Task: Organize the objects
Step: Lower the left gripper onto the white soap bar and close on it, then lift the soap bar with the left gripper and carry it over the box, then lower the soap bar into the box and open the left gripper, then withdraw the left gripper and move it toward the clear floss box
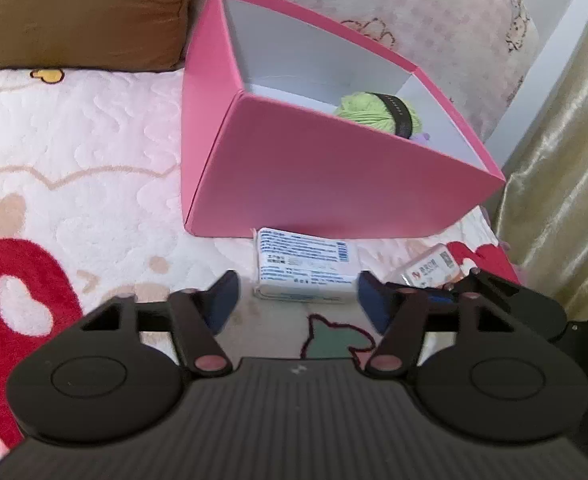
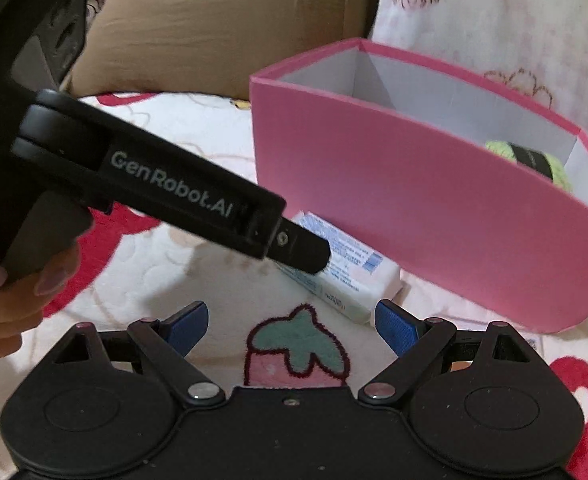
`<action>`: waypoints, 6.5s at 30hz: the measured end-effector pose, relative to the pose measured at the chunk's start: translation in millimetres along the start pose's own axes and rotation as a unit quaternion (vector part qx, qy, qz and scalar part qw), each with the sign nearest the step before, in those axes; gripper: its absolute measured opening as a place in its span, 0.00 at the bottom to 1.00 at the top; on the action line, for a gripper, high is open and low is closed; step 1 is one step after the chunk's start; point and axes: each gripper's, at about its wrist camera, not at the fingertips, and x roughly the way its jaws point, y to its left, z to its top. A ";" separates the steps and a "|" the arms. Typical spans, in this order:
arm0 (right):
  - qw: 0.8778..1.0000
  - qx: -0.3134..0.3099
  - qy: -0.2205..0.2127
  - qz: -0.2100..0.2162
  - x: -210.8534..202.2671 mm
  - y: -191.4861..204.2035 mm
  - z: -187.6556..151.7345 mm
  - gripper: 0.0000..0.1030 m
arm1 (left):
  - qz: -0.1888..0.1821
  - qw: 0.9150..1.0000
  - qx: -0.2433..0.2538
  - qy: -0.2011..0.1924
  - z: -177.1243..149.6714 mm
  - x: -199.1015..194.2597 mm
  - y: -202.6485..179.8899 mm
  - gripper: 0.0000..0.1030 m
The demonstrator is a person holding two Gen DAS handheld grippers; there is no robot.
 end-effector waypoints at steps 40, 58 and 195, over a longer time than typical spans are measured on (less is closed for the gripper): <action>0.997 0.068 0.018 0.040 9.0 -0.6 -11.4 0.95 | -0.026 0.985 -0.158 0.071 -21.7 -0.1 37.6 0.24; 1.000 0.014 -0.021 -0.002 -33.0 8.7 -9.4 0.79 | -0.036 0.993 -0.099 0.058 -18.6 -26.1 1.6 0.24; 0.998 -0.014 -0.042 0.038 -221.6 -77.1 90.3 0.81 | 0.126 0.985 0.068 0.094 111.0 -140.9 -156.4 0.66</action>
